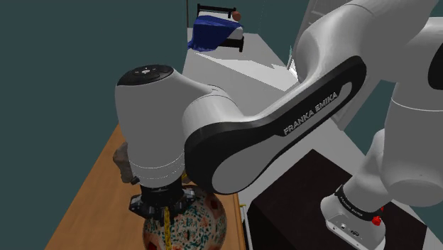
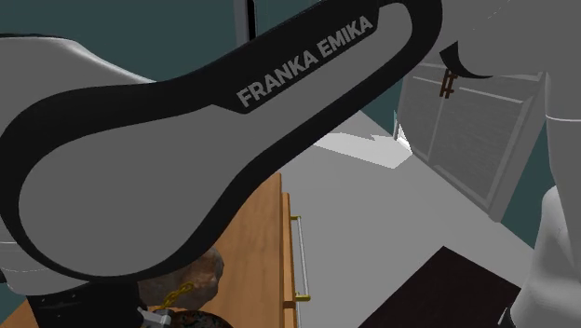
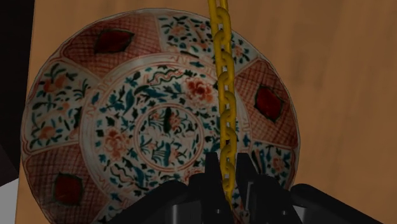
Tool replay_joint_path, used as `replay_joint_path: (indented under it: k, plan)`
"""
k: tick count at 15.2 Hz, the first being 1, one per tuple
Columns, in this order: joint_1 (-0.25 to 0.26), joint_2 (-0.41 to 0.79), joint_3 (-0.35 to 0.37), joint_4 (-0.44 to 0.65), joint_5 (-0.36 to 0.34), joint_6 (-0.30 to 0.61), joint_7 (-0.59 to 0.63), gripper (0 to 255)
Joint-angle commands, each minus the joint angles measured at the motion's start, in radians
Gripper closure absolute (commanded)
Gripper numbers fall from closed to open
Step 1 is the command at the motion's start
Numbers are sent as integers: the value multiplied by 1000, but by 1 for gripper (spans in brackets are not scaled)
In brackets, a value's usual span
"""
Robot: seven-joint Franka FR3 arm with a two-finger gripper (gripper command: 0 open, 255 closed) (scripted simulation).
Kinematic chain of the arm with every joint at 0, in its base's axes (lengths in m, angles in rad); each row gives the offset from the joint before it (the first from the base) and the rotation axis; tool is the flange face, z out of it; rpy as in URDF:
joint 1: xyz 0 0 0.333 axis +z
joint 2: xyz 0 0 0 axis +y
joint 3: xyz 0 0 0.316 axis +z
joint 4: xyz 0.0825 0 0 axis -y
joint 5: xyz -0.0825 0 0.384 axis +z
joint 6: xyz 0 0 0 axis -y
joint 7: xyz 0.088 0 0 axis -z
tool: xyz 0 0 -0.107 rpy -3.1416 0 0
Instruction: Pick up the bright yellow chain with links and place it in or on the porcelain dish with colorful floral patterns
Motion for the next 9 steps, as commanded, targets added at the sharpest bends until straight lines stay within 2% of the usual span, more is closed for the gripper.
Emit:
replay_joint_path:
  k: [1, 6, 9]
  plan:
    - [0, 0, 0, 0, 0, 0, 0, 0]
    - [0, 0, 0, 0, 0, 0, 0, 0]
    - [-16, -38, 13, 56, 29, -87, -18, 0]
